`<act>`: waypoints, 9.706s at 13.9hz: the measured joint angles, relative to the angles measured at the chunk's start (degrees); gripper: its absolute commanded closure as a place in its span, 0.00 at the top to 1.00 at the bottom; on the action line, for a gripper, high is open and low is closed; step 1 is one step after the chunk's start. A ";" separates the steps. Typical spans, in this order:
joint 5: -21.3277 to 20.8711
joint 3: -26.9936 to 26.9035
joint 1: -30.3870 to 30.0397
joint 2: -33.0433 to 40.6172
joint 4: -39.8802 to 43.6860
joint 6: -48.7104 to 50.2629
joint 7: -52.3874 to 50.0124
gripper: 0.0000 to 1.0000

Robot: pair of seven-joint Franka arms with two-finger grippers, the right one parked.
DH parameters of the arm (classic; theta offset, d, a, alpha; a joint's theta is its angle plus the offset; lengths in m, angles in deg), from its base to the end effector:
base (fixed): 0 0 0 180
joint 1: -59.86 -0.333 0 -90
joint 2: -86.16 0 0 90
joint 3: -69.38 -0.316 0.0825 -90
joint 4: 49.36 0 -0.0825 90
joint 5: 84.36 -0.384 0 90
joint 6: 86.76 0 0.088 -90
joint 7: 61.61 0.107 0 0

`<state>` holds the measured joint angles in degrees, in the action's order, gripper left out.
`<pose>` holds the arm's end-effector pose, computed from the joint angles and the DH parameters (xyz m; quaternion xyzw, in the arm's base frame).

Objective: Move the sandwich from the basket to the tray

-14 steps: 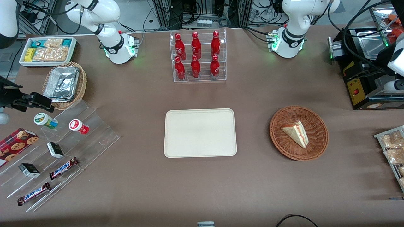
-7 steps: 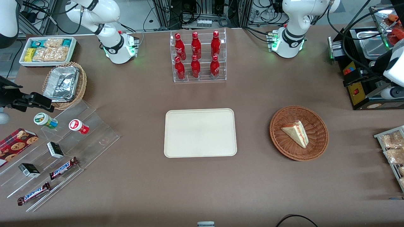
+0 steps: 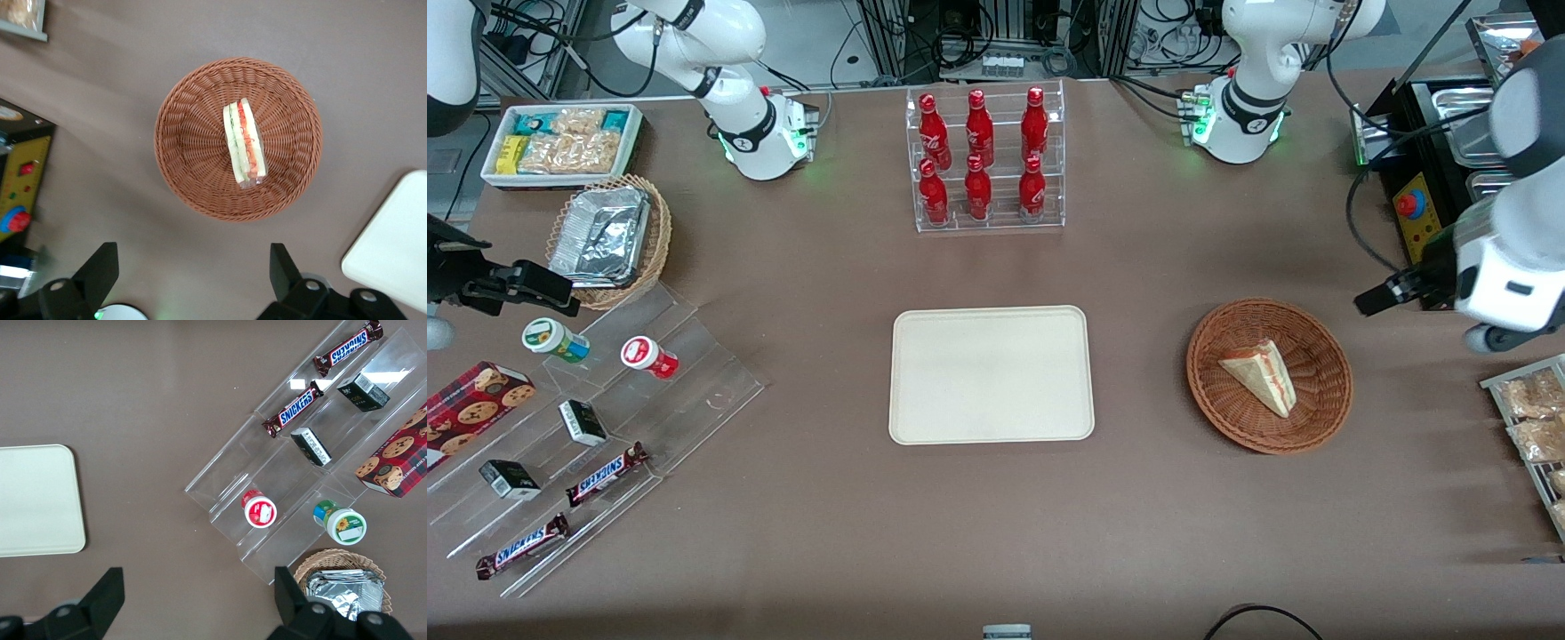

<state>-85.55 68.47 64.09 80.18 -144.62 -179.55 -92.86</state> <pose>0.5781 -0.0318 0.5260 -0.9680 -0.2394 0.0670 0.0325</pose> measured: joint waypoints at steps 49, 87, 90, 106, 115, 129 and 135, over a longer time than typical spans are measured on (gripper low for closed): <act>-0.03 0.26 5.39 -0.92 -24.26 -33.81 -21.87 0.00; -0.23 1.24 43.08 -40.66 18.08 -37.24 -20.79 0.00; -0.25 0.99 42.91 -40.22 14.80 -40.95 -18.97 0.00; -0.17 0.06 42.84 -33.76 11.51 -39.38 -19.23 0.99; -0.23 -7.12 42.78 -18.62 11.61 -17.65 -25.60 0.99; 1.06 -29.42 42.23 -6.77 10.70 -2.95 -8.22 0.99; 3.42 -22.45 26.10 -2.94 10.71 2.38 5.85 0.99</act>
<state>-82.13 46.02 90.19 77.24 -133.91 -177.17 -87.02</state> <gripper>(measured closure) 0.004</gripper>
